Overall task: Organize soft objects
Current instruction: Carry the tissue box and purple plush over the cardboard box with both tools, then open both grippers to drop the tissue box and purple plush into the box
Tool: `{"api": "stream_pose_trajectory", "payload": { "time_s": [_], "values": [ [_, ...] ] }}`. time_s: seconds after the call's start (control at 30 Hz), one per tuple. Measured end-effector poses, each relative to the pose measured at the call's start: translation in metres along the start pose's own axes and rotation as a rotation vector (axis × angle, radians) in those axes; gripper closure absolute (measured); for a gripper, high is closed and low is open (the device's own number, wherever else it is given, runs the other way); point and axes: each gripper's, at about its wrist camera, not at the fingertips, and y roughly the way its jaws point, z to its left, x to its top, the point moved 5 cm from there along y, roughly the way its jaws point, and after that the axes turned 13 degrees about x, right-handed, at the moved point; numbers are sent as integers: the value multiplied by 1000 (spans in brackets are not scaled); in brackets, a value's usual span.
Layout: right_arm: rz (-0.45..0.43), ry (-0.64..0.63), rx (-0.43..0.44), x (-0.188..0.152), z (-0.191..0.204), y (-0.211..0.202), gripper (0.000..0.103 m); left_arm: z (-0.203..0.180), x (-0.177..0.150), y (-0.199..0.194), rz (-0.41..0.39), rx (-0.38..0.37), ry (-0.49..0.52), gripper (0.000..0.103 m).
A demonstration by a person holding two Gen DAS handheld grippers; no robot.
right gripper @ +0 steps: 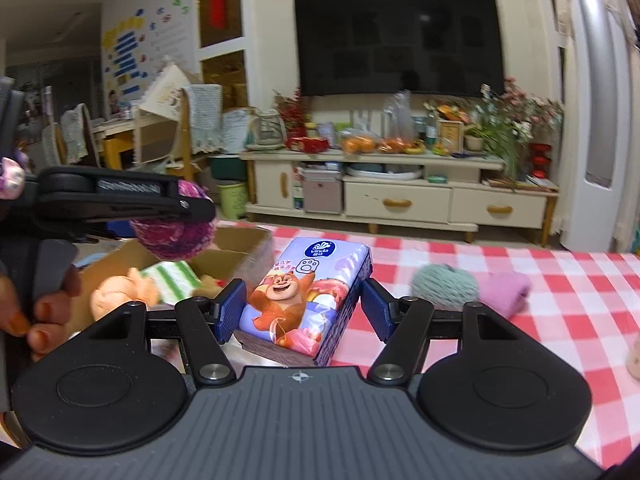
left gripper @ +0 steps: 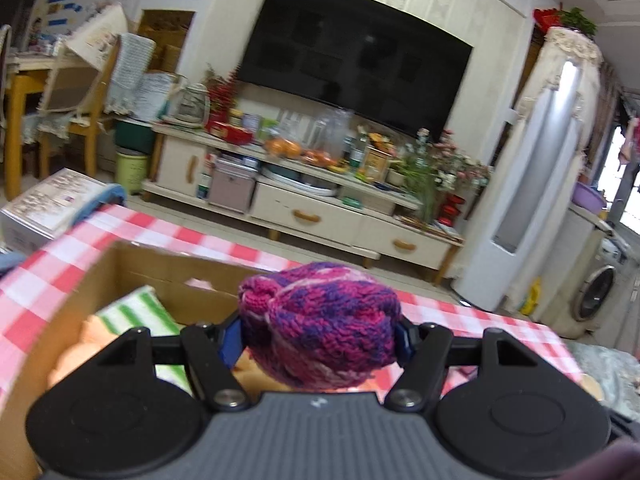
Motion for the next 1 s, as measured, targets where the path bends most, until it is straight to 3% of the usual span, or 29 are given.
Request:
{"api": "stream_pose_trajectory", "payload": {
  "time_s": [0.33, 0.93, 1.0],
  "values": [
    [34, -56, 97, 12, 36, 30, 24, 31, 11, 15, -4, 130, 15, 35],
    [140, -122, 170, 4, 69, 68, 22, 51, 13, 28, 49, 215, 31, 29],
    [147, -120, 179, 3, 69, 70, 16, 52, 13, 28, 51, 225, 37, 25]
  ]
}}
